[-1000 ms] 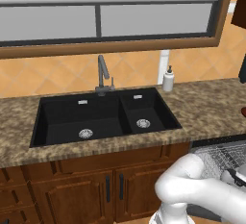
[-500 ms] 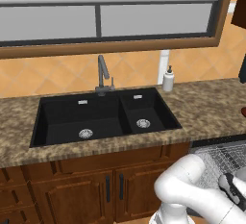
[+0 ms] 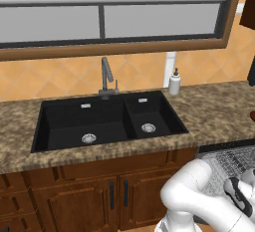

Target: Pick up the cup and bowl from the counter, place them in the dishwasher, and close the dishwasher door.

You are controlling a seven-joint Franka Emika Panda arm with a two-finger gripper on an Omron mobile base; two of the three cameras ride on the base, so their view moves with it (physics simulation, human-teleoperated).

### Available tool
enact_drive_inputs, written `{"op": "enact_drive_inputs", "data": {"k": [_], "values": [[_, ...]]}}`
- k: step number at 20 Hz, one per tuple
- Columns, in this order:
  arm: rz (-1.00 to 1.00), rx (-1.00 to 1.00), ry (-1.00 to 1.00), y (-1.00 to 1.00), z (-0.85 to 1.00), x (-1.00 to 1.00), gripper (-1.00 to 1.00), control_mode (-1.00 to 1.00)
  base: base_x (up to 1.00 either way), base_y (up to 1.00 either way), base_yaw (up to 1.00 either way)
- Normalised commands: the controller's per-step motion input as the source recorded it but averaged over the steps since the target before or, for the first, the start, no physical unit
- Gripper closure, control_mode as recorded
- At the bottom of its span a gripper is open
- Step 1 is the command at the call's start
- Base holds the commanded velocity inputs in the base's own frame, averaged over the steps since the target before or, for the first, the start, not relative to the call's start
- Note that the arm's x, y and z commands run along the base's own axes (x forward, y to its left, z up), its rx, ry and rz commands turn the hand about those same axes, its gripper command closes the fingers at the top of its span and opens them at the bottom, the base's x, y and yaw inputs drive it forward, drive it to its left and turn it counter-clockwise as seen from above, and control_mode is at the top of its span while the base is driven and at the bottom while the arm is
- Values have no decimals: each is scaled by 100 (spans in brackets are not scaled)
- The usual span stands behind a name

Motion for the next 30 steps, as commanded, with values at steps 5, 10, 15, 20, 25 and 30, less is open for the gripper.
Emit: {"op": "enact_drive_inputs", "data": {"k": [5, 10, 15, 20, 25, 30], "values": [[0, 0, -11, 0, 26, 0, -100, -100, 0, 0, 0], [0, 0, -8, 1, 52, -1, -100, -100, 0, 0, 0], [-3, -9, 0, 18, 66, -1, -100, -100, 0, 0, 0], [-1, -7, 14, 3, 78, -11, -100, -100, 0, 0, 0], [-3, -8, 15, 0, 100, -40, -100, -100, 0, 0, 0], [-14, -7, 5, 0, 100, -54, -100, -100, 0, 0, 0]]}}
